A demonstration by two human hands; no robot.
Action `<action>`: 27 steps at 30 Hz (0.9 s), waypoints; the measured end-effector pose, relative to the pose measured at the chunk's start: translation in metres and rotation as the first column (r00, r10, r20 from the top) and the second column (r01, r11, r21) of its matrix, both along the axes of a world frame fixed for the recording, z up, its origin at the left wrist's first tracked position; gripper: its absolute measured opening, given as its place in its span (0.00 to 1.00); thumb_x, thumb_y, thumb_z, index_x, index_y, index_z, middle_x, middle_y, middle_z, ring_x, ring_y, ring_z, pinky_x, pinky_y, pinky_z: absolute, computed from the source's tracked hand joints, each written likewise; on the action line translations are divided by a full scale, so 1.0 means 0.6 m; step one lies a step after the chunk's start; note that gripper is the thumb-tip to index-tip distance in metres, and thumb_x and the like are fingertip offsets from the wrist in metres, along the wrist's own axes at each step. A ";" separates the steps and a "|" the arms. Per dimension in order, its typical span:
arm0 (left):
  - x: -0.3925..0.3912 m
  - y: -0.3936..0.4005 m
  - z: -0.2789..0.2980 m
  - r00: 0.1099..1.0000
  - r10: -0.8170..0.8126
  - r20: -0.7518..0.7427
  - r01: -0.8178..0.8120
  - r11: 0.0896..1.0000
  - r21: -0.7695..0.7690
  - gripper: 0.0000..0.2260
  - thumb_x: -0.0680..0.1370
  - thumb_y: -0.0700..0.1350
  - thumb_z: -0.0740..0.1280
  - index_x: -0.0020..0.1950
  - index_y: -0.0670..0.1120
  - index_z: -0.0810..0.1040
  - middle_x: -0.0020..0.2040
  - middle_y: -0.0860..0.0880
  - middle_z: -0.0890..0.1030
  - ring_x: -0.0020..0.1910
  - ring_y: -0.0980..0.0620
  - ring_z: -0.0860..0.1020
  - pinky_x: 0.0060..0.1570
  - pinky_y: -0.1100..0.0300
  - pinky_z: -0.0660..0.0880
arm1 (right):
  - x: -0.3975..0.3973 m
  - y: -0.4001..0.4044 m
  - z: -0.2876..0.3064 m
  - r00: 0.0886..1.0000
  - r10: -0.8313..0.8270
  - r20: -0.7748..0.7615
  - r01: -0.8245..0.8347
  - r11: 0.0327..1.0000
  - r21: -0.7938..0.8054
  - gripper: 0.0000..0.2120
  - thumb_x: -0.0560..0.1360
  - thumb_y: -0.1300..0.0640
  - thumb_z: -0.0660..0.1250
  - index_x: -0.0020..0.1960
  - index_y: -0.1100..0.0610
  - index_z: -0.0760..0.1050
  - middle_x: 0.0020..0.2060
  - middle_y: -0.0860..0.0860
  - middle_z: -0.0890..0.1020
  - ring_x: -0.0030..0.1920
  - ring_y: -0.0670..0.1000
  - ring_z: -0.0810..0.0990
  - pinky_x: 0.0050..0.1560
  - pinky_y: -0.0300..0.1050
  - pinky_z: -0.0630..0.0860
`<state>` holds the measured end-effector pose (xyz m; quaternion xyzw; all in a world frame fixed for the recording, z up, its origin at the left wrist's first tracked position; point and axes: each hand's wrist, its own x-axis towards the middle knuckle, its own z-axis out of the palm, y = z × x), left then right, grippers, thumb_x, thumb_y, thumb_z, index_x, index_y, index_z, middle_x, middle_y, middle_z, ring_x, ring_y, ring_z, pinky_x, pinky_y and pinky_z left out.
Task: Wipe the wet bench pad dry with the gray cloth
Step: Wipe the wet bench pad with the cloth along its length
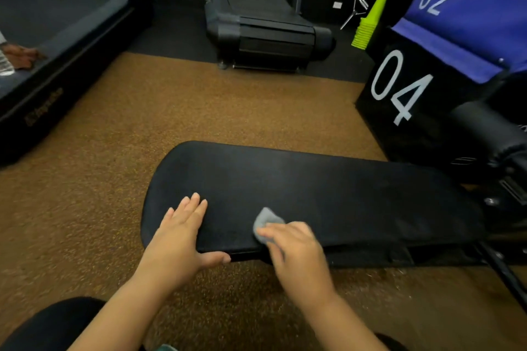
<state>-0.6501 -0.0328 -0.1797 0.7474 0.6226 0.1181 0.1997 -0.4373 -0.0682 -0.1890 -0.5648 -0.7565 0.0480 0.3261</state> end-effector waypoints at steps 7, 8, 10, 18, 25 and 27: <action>0.072 -0.007 0.012 0.978 -0.200 0.052 0.199 0.980 0.011 0.47 0.69 0.66 0.67 0.78 0.51 0.47 0.78 0.54 0.44 0.76 0.57 0.41 0.72 0.61 0.37 | 0.070 0.009 0.012 0.997 -0.044 0.060 0.048 0.996 -0.071 0.14 0.69 0.63 0.69 0.51 0.49 0.81 0.45 0.44 0.83 0.45 0.48 0.77 0.48 0.41 0.74; 0.093 -0.007 0.013 0.969 -0.238 0.064 0.238 0.971 0.011 0.45 0.70 0.65 0.67 0.78 0.51 0.47 0.78 0.53 0.44 0.76 0.57 0.41 0.72 0.61 0.37 | 0.073 0.014 0.015 0.993 -0.109 0.035 0.113 0.988 -0.104 0.13 0.71 0.61 0.68 0.52 0.48 0.80 0.45 0.43 0.82 0.46 0.48 0.77 0.49 0.43 0.75; 0.136 -0.005 0.015 0.949 -0.307 0.074 0.307 0.952 0.013 0.42 0.72 0.63 0.66 0.78 0.50 0.48 0.78 0.52 0.45 0.76 0.56 0.42 0.72 0.61 0.38 | 0.061 0.012 0.020 0.989 -0.141 0.050 0.146 0.984 -0.099 0.11 0.73 0.56 0.62 0.50 0.48 0.81 0.43 0.43 0.83 0.45 0.48 0.76 0.48 0.45 0.76; 0.200 0.012 0.006 0.942 -0.335 0.014 0.334 0.942 0.013 0.36 0.77 0.60 0.62 0.78 0.49 0.49 0.79 0.51 0.46 0.77 0.54 0.44 0.74 0.58 0.41 | 0.162 -0.016 0.013 0.979 -0.194 0.055 0.199 0.975 -0.099 0.12 0.71 0.61 0.69 0.51 0.48 0.81 0.44 0.44 0.83 0.45 0.47 0.77 0.45 0.43 0.77; 0.260 0.000 0.007 0.901 -0.428 0.076 0.427 0.904 0.022 0.40 0.74 0.61 0.65 0.78 0.50 0.47 0.78 0.53 0.44 0.76 0.57 0.41 0.73 0.60 0.38 | 0.150 -0.039 0.021 0.992 -0.106 0.070 0.113 0.988 -0.105 0.10 0.73 0.56 0.64 0.51 0.49 0.80 0.45 0.43 0.83 0.43 0.48 0.77 0.45 0.40 0.76; 0.271 -0.005 0.004 0.898 -0.439 0.034 0.439 0.899 0.014 0.41 0.74 0.61 0.65 0.78 0.51 0.45 0.78 0.53 0.42 0.76 0.56 0.40 0.73 0.58 0.38 | 0.202 -0.050 0.021 0.990 -0.103 0.095 0.114 0.986 -0.123 0.13 0.71 0.60 0.69 0.52 0.48 0.80 0.47 0.43 0.83 0.46 0.46 0.78 0.46 0.40 0.77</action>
